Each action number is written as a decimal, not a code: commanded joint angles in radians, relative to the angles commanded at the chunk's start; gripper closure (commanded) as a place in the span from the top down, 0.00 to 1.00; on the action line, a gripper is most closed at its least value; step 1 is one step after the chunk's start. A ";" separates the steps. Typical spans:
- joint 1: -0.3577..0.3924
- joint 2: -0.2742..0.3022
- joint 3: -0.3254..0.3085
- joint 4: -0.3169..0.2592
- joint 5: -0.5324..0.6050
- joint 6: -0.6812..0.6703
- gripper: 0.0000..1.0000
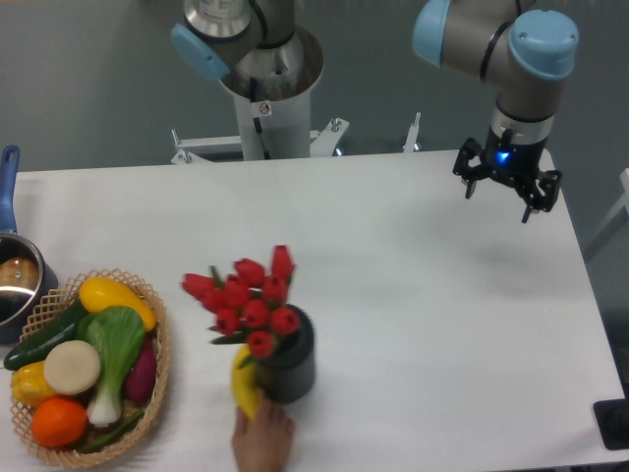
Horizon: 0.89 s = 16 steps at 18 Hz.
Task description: Pick up the flowers from the vase
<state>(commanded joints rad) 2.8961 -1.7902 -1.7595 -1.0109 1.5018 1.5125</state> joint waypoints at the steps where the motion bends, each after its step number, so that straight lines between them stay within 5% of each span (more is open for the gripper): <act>1: -0.001 0.002 -0.009 0.001 -0.002 0.000 1.00; 5: -0.002 0.037 -0.046 0.014 -0.070 -0.015 1.00; 11: 0.012 0.077 -0.104 0.113 -0.403 -0.167 1.00; 16: -0.031 0.066 -0.104 0.115 -0.635 -0.183 1.00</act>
<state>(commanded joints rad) 2.8656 -1.7242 -1.8638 -0.8958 0.8672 1.3300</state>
